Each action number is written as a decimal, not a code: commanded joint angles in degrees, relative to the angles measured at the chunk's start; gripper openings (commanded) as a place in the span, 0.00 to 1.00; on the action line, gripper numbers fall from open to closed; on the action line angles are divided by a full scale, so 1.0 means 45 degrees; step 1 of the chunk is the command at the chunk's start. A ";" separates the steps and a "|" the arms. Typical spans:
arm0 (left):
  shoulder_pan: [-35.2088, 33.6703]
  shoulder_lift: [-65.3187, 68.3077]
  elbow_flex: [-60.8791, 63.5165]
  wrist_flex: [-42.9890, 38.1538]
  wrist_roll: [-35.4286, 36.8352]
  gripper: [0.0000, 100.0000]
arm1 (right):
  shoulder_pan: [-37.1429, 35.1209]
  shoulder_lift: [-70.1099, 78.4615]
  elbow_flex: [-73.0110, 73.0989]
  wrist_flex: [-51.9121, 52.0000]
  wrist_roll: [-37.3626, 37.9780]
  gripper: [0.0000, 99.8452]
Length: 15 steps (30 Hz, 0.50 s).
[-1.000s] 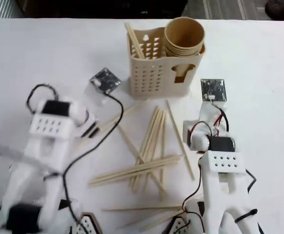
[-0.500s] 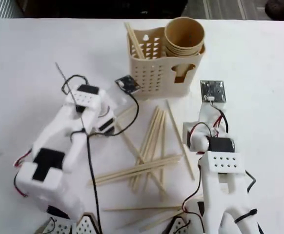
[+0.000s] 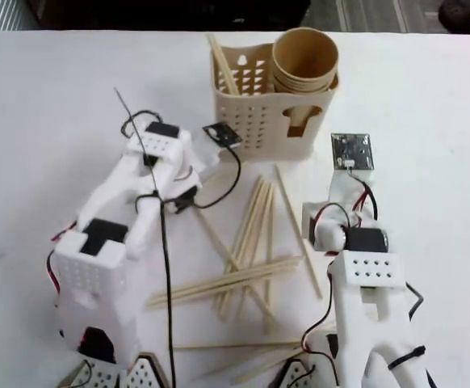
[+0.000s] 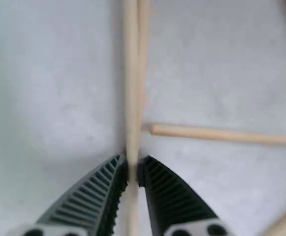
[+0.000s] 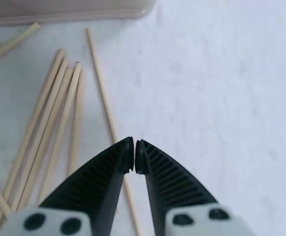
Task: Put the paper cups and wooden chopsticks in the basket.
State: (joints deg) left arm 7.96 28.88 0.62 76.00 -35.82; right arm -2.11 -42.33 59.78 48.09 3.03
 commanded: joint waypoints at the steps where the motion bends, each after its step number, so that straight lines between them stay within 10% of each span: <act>1: -0.0127 -0.0440 -0.0313 0.0762 -0.0117 0.02 | 0.0107 -0.0381 -0.0098 -0.0205 -0.0078 0.02; 15: 0.0420 -0.7140 0.3438 0.2520 -0.0996 0.02 | 0.0107 -0.0381 -0.0098 -0.0205 -0.0078 0.02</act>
State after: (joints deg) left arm 9.01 6.81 13.98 86.81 -39.69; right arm -2.11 -42.33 59.78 48.09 3.03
